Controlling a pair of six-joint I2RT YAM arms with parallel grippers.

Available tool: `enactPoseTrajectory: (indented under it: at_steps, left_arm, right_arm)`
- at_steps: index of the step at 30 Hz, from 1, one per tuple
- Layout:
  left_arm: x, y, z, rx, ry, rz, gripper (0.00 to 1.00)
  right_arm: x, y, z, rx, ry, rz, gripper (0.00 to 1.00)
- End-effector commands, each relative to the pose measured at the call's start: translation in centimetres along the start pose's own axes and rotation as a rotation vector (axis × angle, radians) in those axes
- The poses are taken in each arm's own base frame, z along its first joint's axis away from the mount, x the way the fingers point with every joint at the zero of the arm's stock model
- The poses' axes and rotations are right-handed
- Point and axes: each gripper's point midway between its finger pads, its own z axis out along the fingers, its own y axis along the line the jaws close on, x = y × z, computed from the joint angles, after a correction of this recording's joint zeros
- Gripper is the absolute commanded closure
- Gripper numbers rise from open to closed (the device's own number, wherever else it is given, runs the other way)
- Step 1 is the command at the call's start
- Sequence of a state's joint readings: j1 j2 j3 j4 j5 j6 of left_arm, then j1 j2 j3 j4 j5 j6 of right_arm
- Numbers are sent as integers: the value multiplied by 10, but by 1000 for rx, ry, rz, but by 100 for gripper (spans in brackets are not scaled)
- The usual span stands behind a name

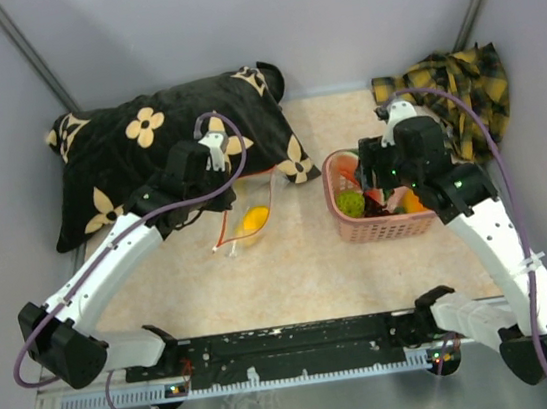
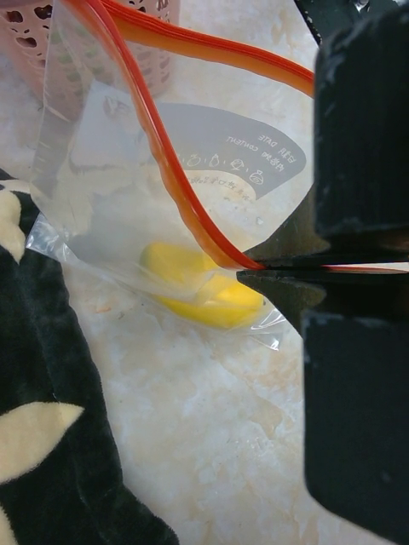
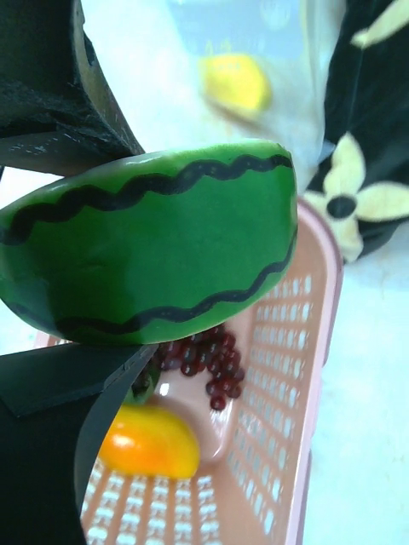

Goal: Place the food in the zip-top bag and seal the zipper
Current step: Place the fake fruit in the zipper food storage bag.

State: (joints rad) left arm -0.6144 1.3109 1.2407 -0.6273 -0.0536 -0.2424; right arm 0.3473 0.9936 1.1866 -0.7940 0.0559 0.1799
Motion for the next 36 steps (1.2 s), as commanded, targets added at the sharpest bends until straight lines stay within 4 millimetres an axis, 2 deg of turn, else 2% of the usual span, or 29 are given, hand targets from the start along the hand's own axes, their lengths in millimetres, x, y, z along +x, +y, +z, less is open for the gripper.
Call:
enactPoseTrajectory:
  at_steps: [1, 6, 14, 18, 23, 27, 36]
  left_arm:
    - [-13, -2, -3, 9, -43, -28, 100]
    - [-20, -3, -7, -9, -42, -92, 100]
    - [-26, 2, -12, -83, -81, -267, 100]
    - [-30, -9, -12, -85, -99, -303, 100]
    - [-26, -37, -4, -100, -81, -266, 100]
    - [-23, -58, 0, -113, -80, -239, 100]
    - [-32, -68, -2, -152, -114, -197, 100]
  right_arm:
    - [-42, 33, -22, -98, -130, 102, 91]
    - [-47, 71, -27, -216, -123, 134, 92]
    - [-40, 127, -35, -398, -51, 170, 92]
    - [-36, 146, -39, -449, 3, 178, 93]
    - [-29, 165, -41, -495, 69, 193, 93]
    - [-13, 161, -32, -439, 129, 174, 93]
    - [23, 137, -12, -278, 241, 164, 93]
